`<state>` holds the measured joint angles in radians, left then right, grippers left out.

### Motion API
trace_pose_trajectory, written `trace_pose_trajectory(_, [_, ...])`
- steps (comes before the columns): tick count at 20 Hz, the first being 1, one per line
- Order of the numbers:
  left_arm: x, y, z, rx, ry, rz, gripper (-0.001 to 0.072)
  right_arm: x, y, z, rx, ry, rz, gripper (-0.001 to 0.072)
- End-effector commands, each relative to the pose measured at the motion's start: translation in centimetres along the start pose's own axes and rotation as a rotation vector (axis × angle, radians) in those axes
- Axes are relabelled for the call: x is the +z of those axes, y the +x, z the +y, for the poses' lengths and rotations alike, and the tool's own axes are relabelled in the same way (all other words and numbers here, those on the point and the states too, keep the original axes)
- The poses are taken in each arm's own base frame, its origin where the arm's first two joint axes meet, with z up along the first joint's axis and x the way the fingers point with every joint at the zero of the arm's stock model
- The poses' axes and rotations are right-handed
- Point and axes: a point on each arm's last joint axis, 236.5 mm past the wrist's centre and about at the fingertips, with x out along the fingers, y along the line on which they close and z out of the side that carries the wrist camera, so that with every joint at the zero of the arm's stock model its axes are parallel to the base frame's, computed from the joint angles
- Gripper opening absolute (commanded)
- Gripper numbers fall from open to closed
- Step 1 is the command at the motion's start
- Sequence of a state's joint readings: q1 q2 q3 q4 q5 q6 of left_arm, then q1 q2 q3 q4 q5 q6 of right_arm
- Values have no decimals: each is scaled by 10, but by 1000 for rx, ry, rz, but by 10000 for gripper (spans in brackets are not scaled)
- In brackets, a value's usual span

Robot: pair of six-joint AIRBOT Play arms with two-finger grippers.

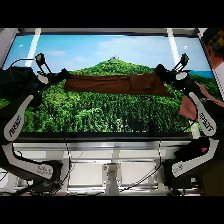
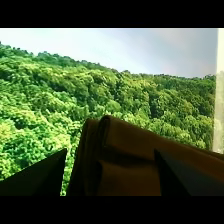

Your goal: Fold the clothes and pants, and hang the long-sleeved shirts on hangers.

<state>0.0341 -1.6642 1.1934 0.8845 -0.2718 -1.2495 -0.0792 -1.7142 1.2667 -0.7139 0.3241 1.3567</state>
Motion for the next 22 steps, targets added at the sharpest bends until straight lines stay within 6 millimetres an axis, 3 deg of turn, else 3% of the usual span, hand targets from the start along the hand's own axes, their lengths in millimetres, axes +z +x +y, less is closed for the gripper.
trace_pose_trajectory(1, [-4, -10, 3, -11, 17, 51, 625, 9, -14, 6, 12, -33, -2, 418])
trace_pose_trajectory(5, [-32, -22, 22, -47, -30, 251, 624, 28, -42, 3, -11, -153, -5, 418])
trace_pose_trajectory(10, [-38, -33, 36, -136, -79, 472, 625, 43, -61, 0, -37, -228, -25, 417])
trace_pose_trajectory(14, [-41, -22, 28, -224, -84, 588, 709, 42, -61, 0, -36, -228, -20, 417])
trace_pose_trajectory(17, [-47, -9, 7, -346, -194, 621, 708, 41, -61, 0, -35, -227, -16, 416])
trace_pose_trajectory(22, [-72, 7, 13, -370, -185, 664, 702, 33, -61, 0, -31, -227, 17, 411])
